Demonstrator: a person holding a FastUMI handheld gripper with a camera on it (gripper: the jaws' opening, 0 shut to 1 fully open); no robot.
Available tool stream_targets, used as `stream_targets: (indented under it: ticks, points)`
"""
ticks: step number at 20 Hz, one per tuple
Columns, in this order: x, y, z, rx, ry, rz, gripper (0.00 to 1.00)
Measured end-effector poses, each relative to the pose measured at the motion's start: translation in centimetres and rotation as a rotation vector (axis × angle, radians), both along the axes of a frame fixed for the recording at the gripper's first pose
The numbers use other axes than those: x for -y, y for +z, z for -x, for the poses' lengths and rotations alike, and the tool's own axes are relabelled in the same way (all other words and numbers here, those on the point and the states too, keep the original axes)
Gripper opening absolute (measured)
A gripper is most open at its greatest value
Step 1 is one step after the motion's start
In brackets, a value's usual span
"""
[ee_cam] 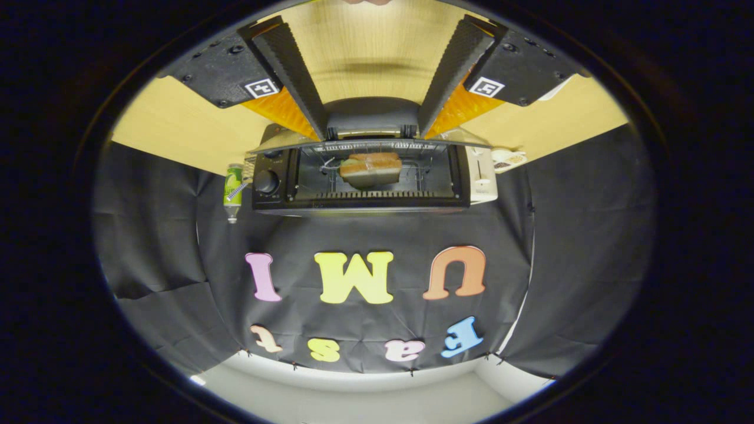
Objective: Open the toaster oven, put the food inside, and close the toaster oven door.
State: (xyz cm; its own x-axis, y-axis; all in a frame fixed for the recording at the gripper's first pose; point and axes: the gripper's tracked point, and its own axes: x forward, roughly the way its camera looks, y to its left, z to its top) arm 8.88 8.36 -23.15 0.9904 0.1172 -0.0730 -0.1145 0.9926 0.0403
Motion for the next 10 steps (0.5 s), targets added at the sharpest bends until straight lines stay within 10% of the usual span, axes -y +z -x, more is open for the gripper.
stream_targets:
  ticks: [10]
  points:
    - [-0.8,8.0,0.2,0.075,0.025,0.008,1.00]
